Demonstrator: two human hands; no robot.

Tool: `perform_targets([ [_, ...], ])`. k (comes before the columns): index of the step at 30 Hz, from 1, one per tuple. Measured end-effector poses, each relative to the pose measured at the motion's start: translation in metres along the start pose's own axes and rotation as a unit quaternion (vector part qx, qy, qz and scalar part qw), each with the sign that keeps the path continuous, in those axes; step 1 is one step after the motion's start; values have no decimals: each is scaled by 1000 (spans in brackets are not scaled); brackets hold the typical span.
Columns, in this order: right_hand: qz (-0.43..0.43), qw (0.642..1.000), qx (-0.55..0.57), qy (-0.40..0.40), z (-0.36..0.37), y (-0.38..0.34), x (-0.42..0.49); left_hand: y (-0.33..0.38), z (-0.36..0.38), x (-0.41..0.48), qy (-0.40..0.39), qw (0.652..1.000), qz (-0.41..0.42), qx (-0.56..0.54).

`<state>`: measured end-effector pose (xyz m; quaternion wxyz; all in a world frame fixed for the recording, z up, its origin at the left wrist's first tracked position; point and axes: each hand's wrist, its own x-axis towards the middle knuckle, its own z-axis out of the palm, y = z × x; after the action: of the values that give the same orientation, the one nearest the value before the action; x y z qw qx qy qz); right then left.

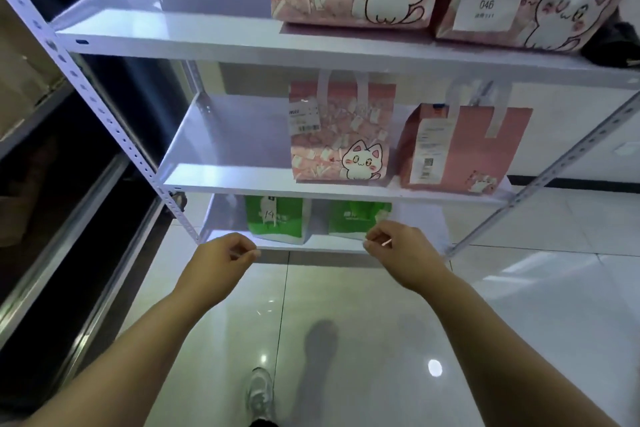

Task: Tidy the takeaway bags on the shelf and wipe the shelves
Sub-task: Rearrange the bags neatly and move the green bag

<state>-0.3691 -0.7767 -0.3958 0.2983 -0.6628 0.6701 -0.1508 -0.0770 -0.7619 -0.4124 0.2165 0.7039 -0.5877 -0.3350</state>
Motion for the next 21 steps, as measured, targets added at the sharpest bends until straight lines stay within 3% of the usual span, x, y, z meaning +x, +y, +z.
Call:
perform_targets([
  [7,50,998,1,-26,73,21,50,-66,27,51,-20,999,-49,15],
  [21,62,998,8,-11,291,116,196,-257,146,205,-12,1000,-22,1],
])
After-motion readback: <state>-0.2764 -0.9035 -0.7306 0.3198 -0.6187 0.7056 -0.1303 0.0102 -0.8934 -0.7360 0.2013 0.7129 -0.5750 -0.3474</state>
